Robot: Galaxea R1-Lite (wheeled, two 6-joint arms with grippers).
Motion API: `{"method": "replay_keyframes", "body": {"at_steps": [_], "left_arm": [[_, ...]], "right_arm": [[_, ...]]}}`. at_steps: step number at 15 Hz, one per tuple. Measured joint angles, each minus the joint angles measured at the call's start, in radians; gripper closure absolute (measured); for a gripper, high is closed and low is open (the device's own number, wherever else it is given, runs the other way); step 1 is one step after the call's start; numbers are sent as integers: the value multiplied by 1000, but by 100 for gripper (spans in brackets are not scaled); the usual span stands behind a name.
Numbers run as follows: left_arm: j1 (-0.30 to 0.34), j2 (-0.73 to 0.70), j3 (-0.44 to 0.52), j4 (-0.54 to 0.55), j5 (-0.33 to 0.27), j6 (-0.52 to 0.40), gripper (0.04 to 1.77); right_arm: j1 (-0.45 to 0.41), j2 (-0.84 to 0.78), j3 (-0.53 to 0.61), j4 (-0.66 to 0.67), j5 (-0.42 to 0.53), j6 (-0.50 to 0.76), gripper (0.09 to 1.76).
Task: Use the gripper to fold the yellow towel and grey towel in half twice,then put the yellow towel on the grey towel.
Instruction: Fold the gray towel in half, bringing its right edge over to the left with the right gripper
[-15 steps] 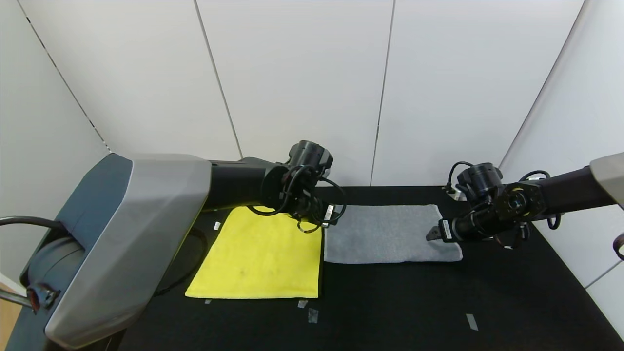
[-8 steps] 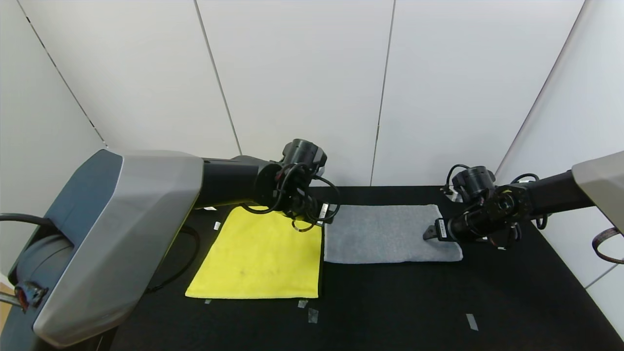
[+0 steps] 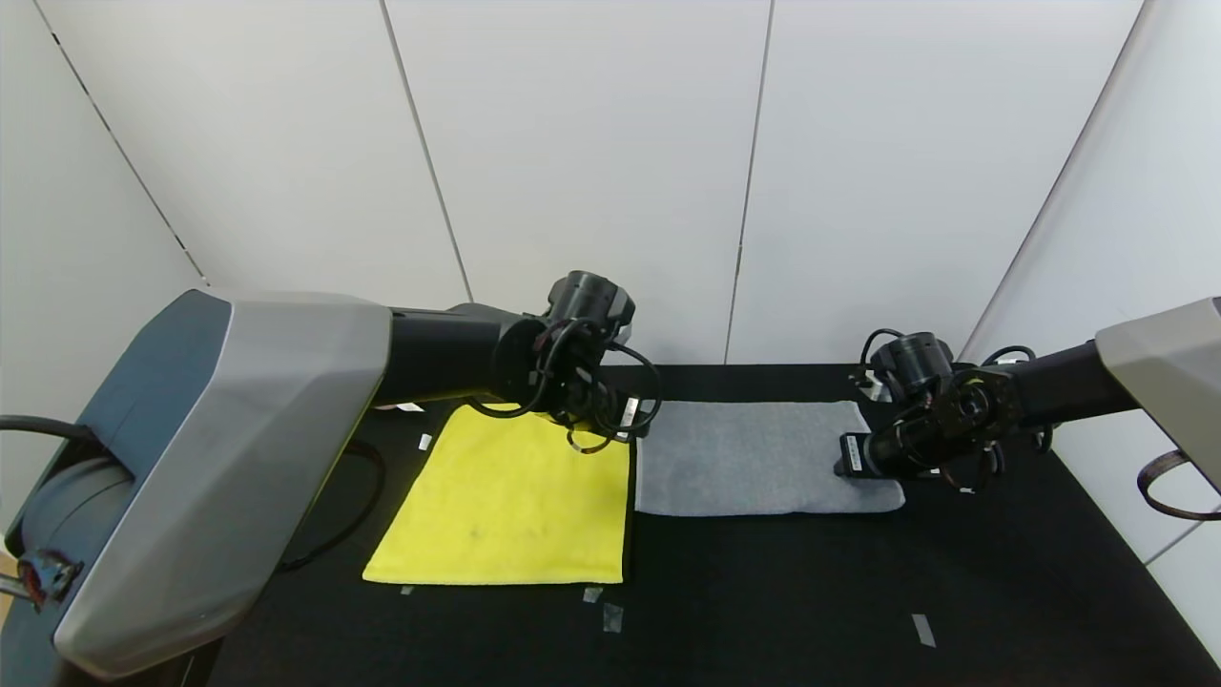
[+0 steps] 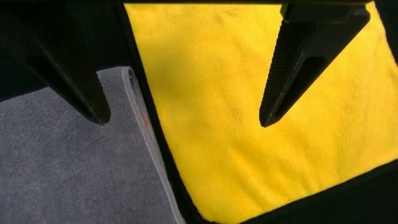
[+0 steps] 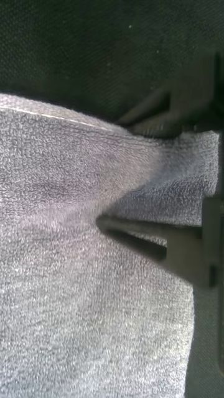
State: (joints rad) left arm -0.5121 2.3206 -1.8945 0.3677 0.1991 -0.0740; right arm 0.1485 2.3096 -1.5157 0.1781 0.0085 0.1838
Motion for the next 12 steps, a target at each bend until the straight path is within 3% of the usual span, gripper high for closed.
{"method": "replay_keyframes", "body": {"at_steps": [1, 2, 7, 12], "left_arm": [[0, 0, 1, -1, -1, 0, 10], [0, -1, 4, -1, 0, 0, 10], [3, -4, 10, -1, -3, 0, 10], [10, -7, 11, 0, -5, -1, 10]], "right_arm": [[0, 0, 0, 0, 1, 0, 152], [1, 0, 0, 0, 0, 0, 169], [0, -12, 1, 9, -6, -4, 169], [-17, -36, -25, 53, -124, -72, 169]]}}
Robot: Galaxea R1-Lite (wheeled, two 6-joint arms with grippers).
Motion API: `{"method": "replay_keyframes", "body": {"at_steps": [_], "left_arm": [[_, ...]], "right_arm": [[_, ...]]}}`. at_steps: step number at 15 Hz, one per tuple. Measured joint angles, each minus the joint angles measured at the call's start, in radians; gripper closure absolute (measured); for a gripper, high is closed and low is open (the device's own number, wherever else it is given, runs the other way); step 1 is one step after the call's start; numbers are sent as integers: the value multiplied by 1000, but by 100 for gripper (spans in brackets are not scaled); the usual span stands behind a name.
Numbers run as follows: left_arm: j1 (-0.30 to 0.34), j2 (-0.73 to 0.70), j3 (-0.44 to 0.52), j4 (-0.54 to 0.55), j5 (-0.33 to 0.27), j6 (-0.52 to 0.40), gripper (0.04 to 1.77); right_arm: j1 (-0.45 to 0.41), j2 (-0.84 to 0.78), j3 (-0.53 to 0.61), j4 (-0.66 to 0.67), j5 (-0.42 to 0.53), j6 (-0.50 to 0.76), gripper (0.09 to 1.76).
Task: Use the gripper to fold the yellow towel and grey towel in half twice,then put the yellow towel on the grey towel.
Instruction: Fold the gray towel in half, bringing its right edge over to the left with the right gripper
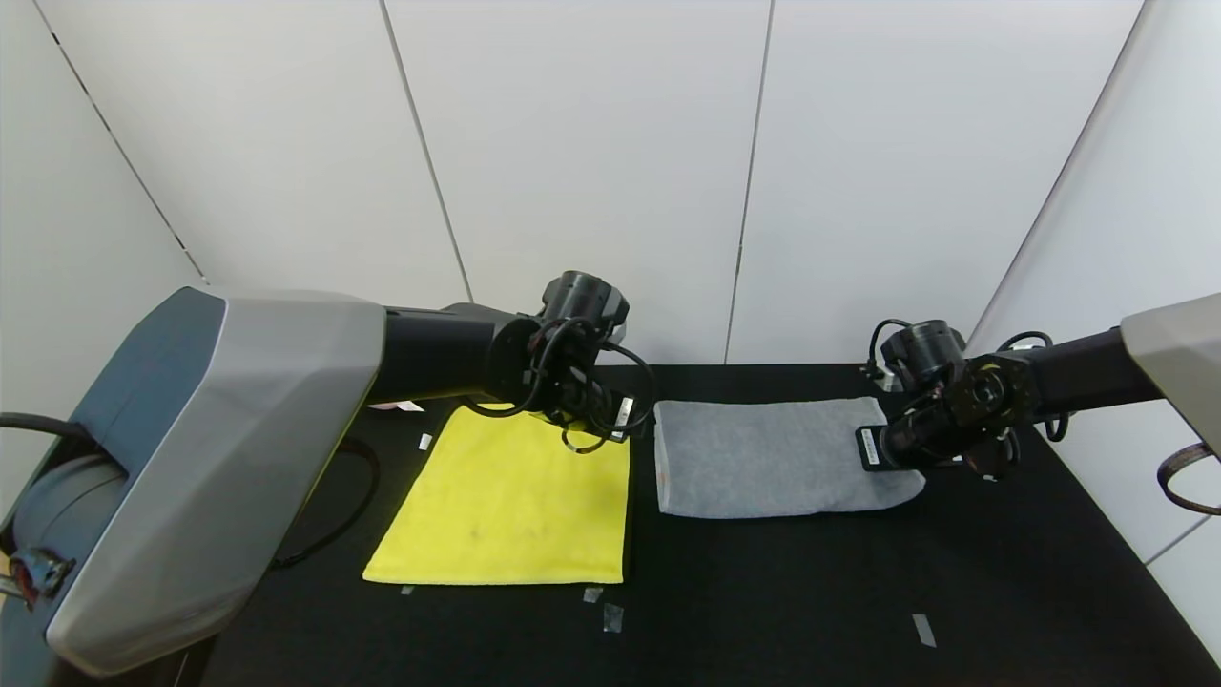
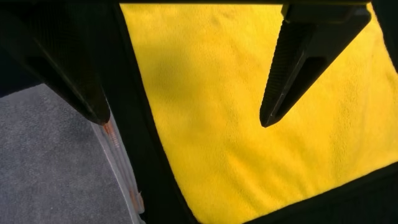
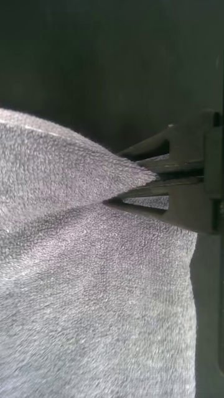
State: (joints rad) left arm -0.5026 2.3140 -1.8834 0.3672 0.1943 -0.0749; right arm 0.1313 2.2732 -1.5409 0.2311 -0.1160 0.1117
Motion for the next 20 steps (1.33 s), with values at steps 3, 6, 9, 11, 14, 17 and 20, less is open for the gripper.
{"method": "replay_keyframes", "body": {"at_steps": [3, 6, 9, 11, 14, 17, 20], "left_arm": [[5, -7, 1, 3, -3, 0, 9], [11, -20, 10, 3, -5, 1, 9], [24, -35, 28, 0, -5, 1, 9], [35, -46, 43, -2, -4, 1, 9], [47, -64, 61, 0, -5, 1, 9], [59, -86, 96, -4, -7, 1, 9], [76, -110, 138, -11, -22, 1, 9]], "right_arm": [[-24, -16, -6, 4, -46, -39, 169], [-32, -31, -16, 6, -51, -46, 169], [-6, -56, -18, -4, -30, -45, 169], [24, -80, -18, -8, 21, -46, 169], [87, -119, -16, -10, 58, -46, 169], [160, -133, -21, -43, 61, -45, 169], [225, -121, -25, -75, 61, -43, 169]]}}
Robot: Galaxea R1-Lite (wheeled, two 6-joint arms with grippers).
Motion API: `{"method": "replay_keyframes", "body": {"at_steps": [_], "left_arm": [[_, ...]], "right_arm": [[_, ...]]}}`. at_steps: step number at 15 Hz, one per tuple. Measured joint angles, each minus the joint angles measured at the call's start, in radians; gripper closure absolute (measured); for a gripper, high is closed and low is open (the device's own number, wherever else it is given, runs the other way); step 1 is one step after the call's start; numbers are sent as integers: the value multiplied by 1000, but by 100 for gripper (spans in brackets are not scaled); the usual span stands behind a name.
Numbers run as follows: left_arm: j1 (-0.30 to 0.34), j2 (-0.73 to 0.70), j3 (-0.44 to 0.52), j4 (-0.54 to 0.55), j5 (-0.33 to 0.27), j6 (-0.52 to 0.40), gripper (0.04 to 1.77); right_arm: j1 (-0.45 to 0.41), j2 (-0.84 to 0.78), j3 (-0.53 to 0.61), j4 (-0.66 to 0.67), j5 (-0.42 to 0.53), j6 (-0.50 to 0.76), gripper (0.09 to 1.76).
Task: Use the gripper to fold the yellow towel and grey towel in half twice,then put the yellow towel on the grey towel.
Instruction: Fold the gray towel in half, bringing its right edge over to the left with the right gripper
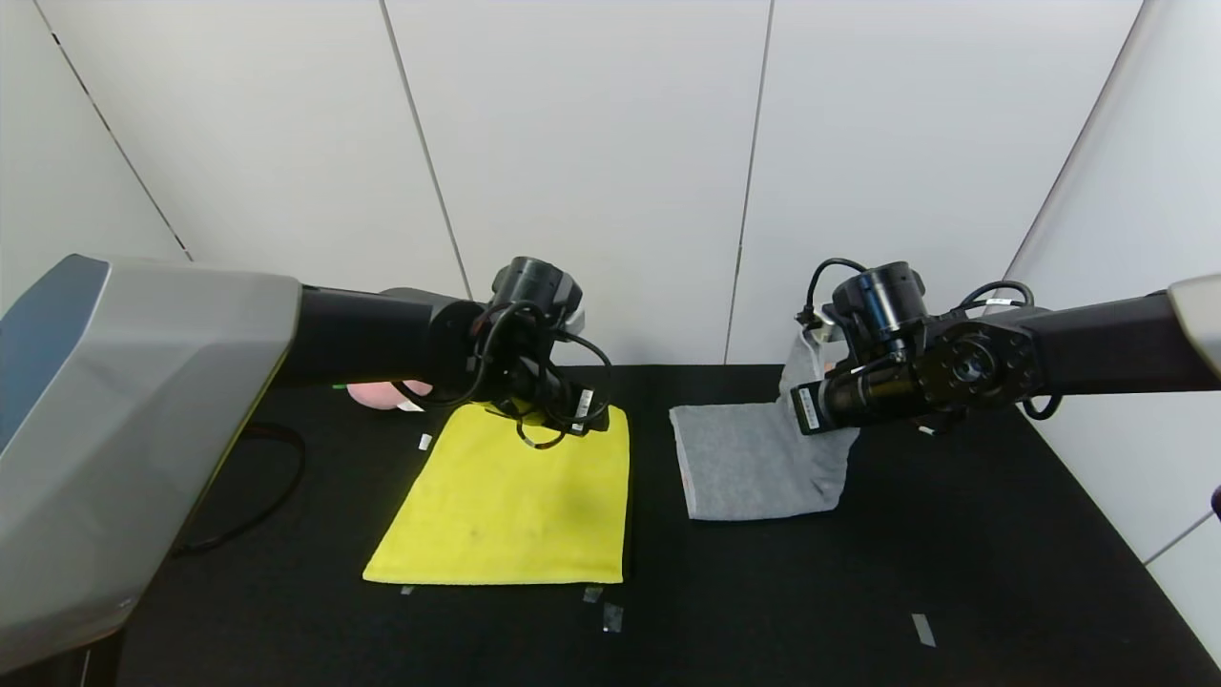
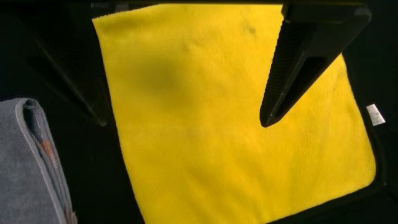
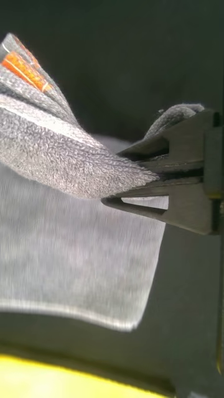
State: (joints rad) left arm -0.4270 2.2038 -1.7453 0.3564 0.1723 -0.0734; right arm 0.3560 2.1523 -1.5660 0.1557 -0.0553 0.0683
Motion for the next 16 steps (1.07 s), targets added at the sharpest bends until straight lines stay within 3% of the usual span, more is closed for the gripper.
{"method": "replay_keyframes", "body": {"at_steps": [12, 16], "left_arm": [[61, -72, 104, -1, -30, 1, 9], [61, -80, 107, 1, -31, 2, 9]], "right_arm": [[137, 126, -62, -39, -6, 63, 169], [158, 146, -75, -39, -5, 95, 106]]}}
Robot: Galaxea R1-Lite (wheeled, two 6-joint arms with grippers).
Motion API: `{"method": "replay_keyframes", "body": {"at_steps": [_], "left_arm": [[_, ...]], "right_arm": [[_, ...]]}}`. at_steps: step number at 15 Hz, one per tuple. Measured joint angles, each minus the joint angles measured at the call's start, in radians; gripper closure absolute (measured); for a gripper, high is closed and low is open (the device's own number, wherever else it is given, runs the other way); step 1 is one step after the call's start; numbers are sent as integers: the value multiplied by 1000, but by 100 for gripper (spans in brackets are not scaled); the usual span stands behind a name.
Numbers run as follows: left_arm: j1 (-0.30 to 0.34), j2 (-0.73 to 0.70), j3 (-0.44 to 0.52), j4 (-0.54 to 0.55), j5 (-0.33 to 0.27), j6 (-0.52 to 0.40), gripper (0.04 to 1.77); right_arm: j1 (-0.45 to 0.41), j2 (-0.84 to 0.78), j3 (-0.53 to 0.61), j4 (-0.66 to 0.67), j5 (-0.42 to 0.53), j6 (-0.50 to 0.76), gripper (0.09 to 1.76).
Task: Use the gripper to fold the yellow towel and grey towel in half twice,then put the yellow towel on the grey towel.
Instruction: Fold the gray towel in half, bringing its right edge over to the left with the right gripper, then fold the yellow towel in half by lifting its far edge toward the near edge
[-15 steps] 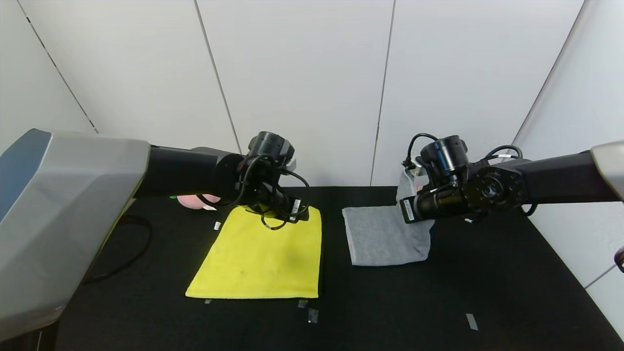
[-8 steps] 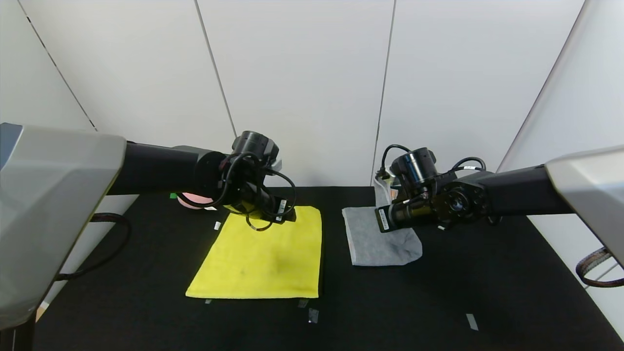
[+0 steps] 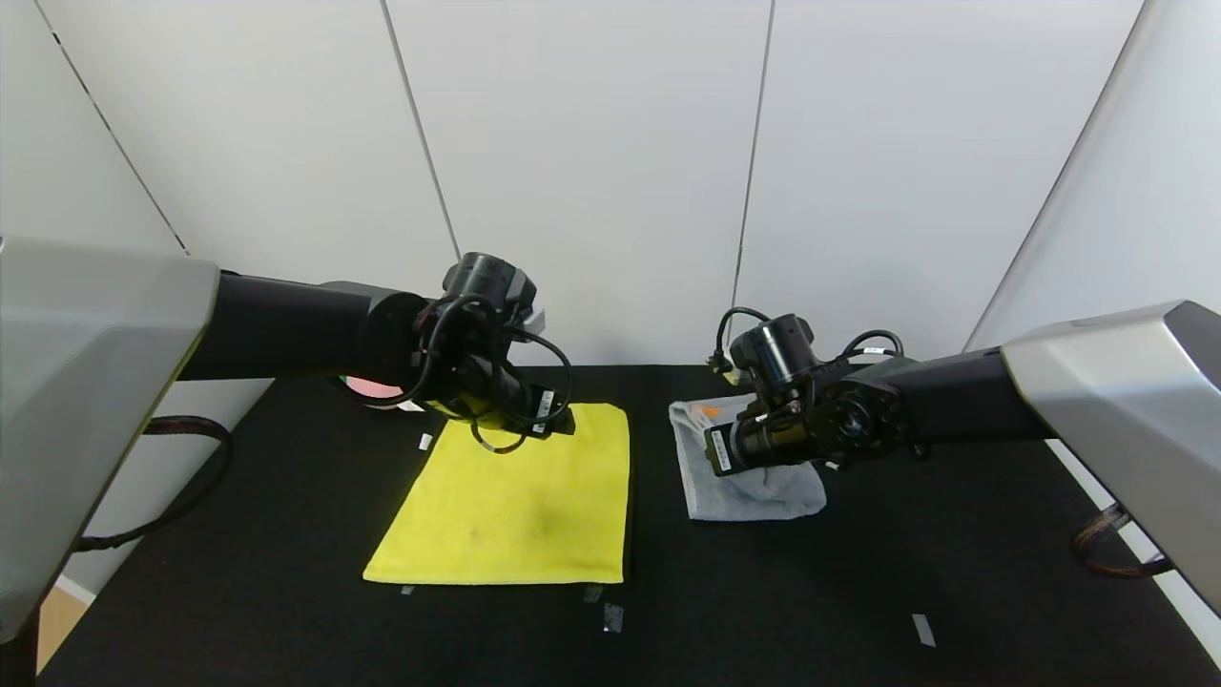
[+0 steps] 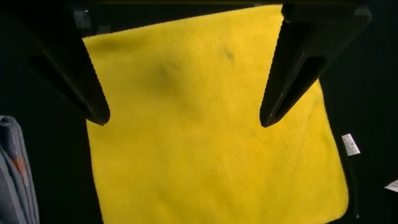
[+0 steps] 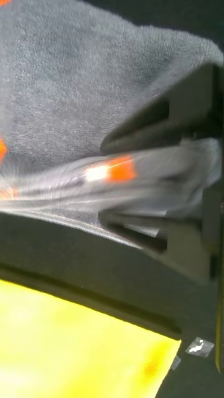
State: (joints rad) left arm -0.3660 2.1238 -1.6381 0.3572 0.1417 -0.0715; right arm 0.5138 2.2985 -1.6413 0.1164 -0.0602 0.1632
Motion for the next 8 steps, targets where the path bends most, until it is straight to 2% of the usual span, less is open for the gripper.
{"method": "replay_keyframes", "body": {"at_steps": [4, 8], "left_arm": [[-1, -1, 0, 0, 0, 0, 9], [-1, 0, 0, 0, 1, 0, 9]], "right_arm": [[8, 1, -3, 0, 12, 36, 69], [6, -40, 0, 12, 65, 68, 47]]}}
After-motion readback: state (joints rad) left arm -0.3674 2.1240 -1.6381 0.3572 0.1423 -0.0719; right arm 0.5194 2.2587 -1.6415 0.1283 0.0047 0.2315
